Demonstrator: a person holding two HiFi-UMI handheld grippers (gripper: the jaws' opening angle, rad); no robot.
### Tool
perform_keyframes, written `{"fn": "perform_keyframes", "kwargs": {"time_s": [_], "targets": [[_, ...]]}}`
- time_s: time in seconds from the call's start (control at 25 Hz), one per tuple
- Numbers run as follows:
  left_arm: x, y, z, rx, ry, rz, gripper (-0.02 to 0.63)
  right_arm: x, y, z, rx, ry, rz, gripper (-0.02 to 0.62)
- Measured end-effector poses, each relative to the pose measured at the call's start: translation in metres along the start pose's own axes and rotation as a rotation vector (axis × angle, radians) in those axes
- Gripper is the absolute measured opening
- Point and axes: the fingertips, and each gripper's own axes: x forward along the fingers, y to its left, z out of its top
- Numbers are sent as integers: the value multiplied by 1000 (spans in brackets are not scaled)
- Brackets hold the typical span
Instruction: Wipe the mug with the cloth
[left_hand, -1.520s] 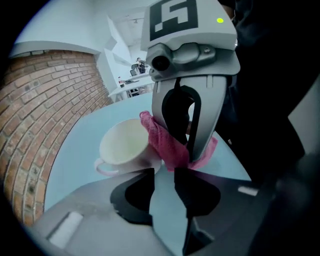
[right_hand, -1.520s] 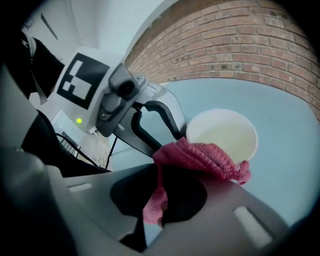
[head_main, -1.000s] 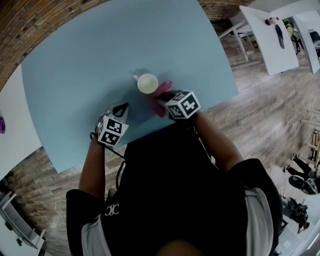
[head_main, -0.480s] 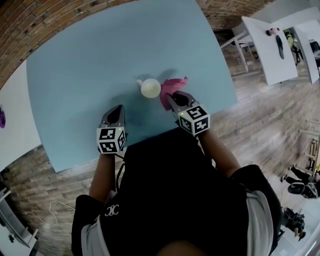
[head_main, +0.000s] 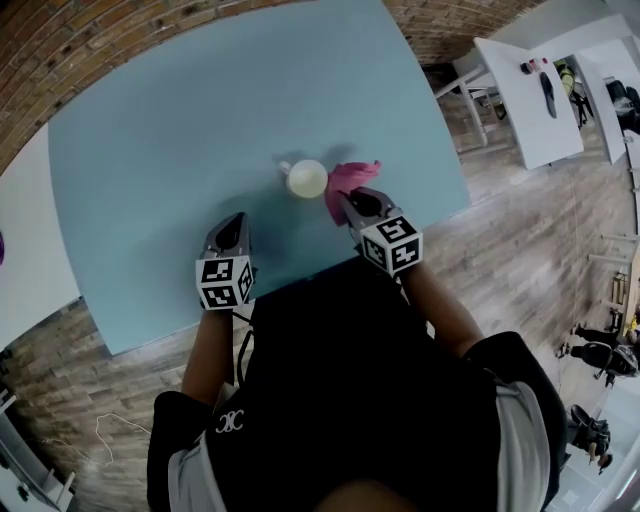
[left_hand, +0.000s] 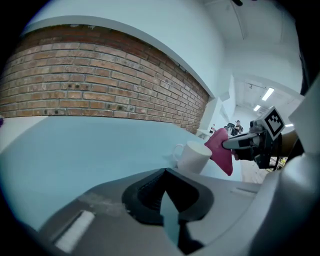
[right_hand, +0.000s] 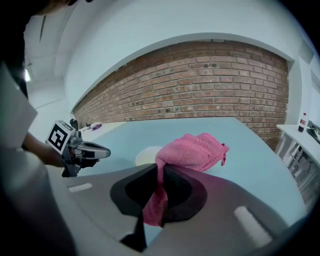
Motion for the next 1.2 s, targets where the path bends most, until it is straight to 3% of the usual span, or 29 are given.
{"fn": "perform_keyframes", "kwargs": {"time_s": [0.32,0.6,0.96,1.2], "targets": [[-1,-8,-1,2,5,2,6,-12,-10,2,-35,16,-3,38],[-3,-28,8,-6,4,89,6,-22,-42,2,-75,7,72,38],[23,-112,-16,-73,9,254,6,-41,-129,-9,-124,-23,216,38],[41,-185,-18,-151,-36,364,6,-72,-178,-11,-149,-64,345,38]]}}
